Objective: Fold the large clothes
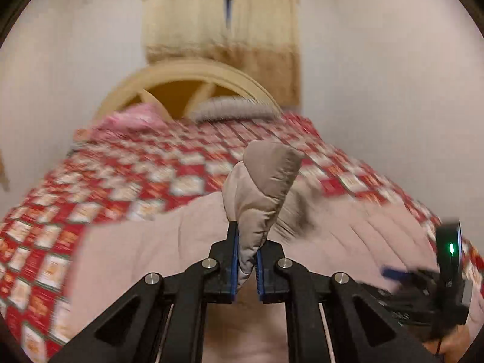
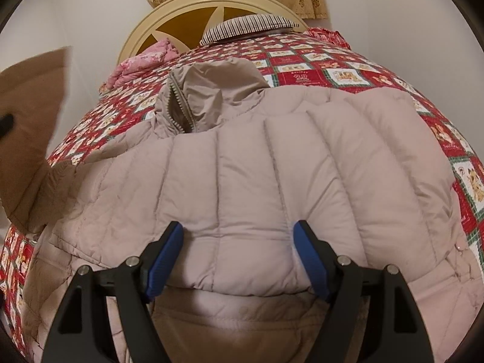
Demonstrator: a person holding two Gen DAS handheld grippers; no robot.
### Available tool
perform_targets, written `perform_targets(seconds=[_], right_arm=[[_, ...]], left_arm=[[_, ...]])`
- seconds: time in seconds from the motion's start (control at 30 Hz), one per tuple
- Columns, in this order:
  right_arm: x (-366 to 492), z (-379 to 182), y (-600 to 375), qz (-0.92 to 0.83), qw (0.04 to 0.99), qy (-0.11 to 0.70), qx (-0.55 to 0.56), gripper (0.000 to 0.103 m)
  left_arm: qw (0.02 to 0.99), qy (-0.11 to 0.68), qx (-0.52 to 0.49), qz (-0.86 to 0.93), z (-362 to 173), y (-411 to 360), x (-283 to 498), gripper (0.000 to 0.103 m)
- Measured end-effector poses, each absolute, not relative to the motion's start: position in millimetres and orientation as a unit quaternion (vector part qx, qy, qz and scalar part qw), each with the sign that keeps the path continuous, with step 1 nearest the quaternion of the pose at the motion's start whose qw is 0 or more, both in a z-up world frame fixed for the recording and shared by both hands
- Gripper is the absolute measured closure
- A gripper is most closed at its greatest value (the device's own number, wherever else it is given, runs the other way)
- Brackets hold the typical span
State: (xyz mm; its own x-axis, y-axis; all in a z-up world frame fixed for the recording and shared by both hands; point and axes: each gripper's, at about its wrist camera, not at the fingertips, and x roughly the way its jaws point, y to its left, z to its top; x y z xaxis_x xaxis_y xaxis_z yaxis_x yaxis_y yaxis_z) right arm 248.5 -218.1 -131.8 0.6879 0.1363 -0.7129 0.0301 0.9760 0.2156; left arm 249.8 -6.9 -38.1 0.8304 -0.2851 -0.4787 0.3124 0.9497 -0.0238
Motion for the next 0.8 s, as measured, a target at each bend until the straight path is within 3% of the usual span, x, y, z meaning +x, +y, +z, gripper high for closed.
perform_targets(seconds=[0.2, 0.47, 0.63, 0.73, 0.8], right_arm=[[248.0, -132.0, -220.4, 0.034, 0.912, 0.392, 0.117, 0.025], [242.4, -129.3, -226.4, 0.041, 0.914, 0.377, 0.143, 0.022], [239.8, -108.1, -231.7, 0.124, 0.903, 0.338, 0.236, 0.021], [263.4, -103.6, -210.7, 0.154, 0.884, 0.371, 0.241, 0.021], [283.1, -112.1, -193.9, 0.179, 0.860, 0.408, 0.248, 0.029]], left_arm=[[0.914, 0.360, 0.081, -0.171, -109.5, -63.3, 259.0, 0.093], [0.909, 0.370, 0.054, -0.186, -119.3, -56.1, 262.2, 0.088], [0.906, 0.374, 0.028, -0.197, -124.2, -55.0, 263.4, 0.088], [0.906, 0.373, 0.026, -0.198, -123.7, -55.3, 262.4, 0.088], [0.907, 0.371, 0.028, -0.196, -122.9, -55.1, 262.0, 0.088]])
